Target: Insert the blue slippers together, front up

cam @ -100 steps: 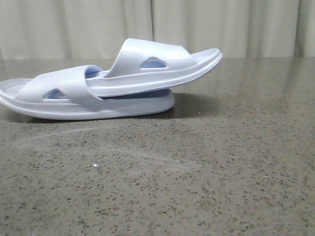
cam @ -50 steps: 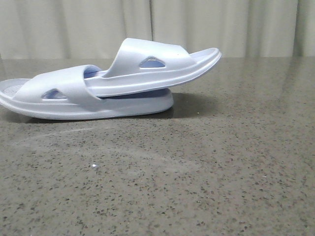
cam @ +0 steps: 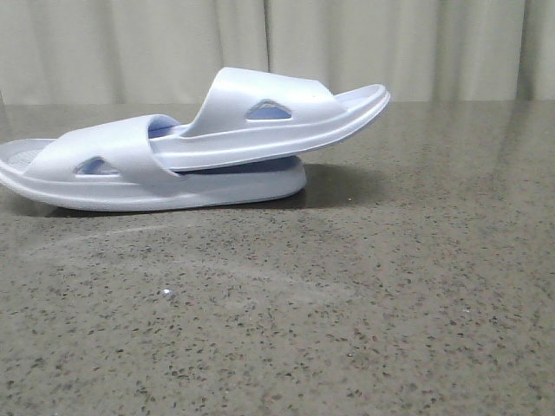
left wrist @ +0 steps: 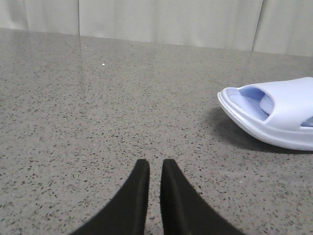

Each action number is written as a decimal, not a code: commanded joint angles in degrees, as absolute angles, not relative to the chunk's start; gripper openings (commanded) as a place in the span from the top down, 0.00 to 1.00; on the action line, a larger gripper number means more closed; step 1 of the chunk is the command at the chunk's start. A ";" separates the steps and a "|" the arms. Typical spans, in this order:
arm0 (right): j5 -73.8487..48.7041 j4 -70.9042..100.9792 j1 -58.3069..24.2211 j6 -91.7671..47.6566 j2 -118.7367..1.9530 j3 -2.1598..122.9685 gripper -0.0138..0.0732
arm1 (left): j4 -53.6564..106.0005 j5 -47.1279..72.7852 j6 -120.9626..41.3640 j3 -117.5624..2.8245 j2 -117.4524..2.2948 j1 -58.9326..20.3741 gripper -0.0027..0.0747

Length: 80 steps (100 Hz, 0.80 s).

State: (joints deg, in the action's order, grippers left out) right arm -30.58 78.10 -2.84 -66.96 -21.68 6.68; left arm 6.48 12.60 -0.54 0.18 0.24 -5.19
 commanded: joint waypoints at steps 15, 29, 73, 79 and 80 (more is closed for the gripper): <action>-30.52 80.17 -2.94 -67.18 -21.99 8.12 0.93 | 7.11 8.75 0.00 0.65 1.72 -5.09 0.95; -30.52 80.17 -2.94 -67.18 -21.99 8.12 0.93 | 7.11 8.75 0.00 0.65 1.72 -5.09 0.95; -12.63 54.76 -2.94 -52.98 -21.99 9.57 0.93 | 7.11 8.75 0.00 0.65 1.72 -5.09 0.95; -10.16 40.76 -2.94 -38.24 -21.99 9.95 0.93 | 7.11 8.75 0.00 0.65 1.72 -5.09 0.95; -9.57 37.16 -2.94 -36.57 -21.99 10.11 0.93 | 7.11 8.75 0.00 0.65 1.72 -5.09 0.95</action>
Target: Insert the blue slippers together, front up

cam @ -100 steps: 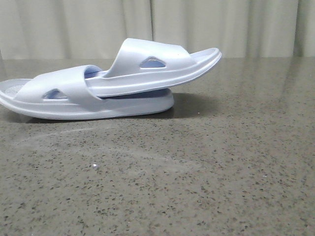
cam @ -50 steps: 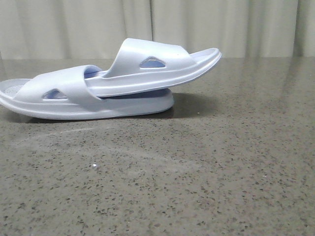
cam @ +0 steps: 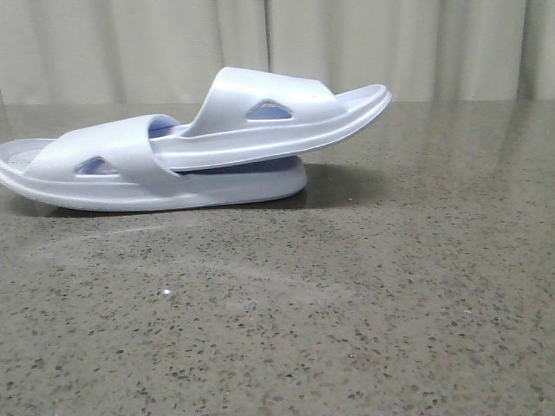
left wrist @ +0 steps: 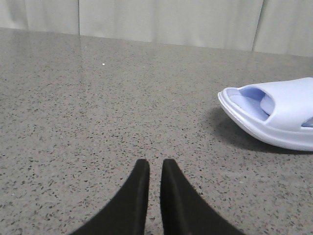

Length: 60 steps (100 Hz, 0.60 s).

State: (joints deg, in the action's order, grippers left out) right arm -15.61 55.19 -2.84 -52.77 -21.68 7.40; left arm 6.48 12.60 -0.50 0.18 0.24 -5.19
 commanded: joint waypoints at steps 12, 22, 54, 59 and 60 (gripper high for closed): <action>-6.00 8.75 -2.62 -12.54 -21.39 10.09 0.93 | 7.11 8.75 0.00 0.65 1.72 -5.09 0.95; -4.22 -1.35 -1.33 -5.34 -19.53 9.85 0.93 | 7.11 8.75 0.00 0.65 1.72 -5.09 0.95; 1.38 -1.35 0.61 -5.34 -8.17 0.16 0.93 | 7.11 8.75 0.00 0.65 1.72 -5.09 0.95; 1.38 -1.08 0.61 -5.34 -6.22 -1.62 0.93 | 7.11 8.75 0.00 0.65 1.72 -5.09 0.95; 1.38 -1.08 0.61 -5.34 -5.66 -1.87 0.93 | 7.11 8.75 0.00 0.65 1.72 -5.09 0.95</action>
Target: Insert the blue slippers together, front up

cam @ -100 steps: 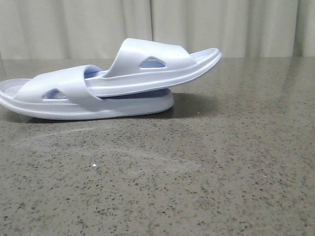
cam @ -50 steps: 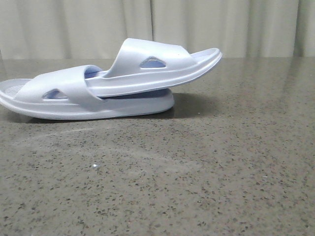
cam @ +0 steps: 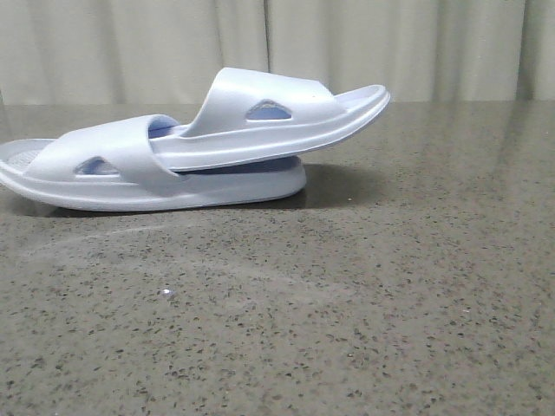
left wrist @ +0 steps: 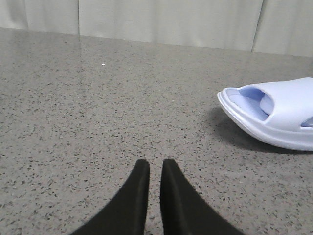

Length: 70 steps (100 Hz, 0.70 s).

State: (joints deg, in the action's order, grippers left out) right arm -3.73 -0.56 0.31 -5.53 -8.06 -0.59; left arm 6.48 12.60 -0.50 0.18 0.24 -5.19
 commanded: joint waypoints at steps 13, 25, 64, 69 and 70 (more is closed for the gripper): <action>-5.38 -1.05 0.61 -5.34 -1.14 -1.86 0.93 | 7.11 8.75 0.00 0.65 1.72 -5.09 0.95; -8.50 -1.45 0.61 -5.34 1.65 -1.86 0.93 | 7.11 8.75 0.00 0.65 1.72 -5.09 0.95; -8.43 -2.81 0.61 -5.34 1.53 -1.86 0.93 | 7.11 8.75 0.00 0.65 1.72 -5.09 0.95; -8.43 -2.81 0.61 -5.34 1.53 -1.86 0.93 | 7.11 8.75 0.00 0.65 1.72 -5.09 0.95; -8.43 -2.81 0.61 -5.34 1.53 -1.86 0.93 | 7.11 8.75 0.00 0.65 1.72 -5.09 0.95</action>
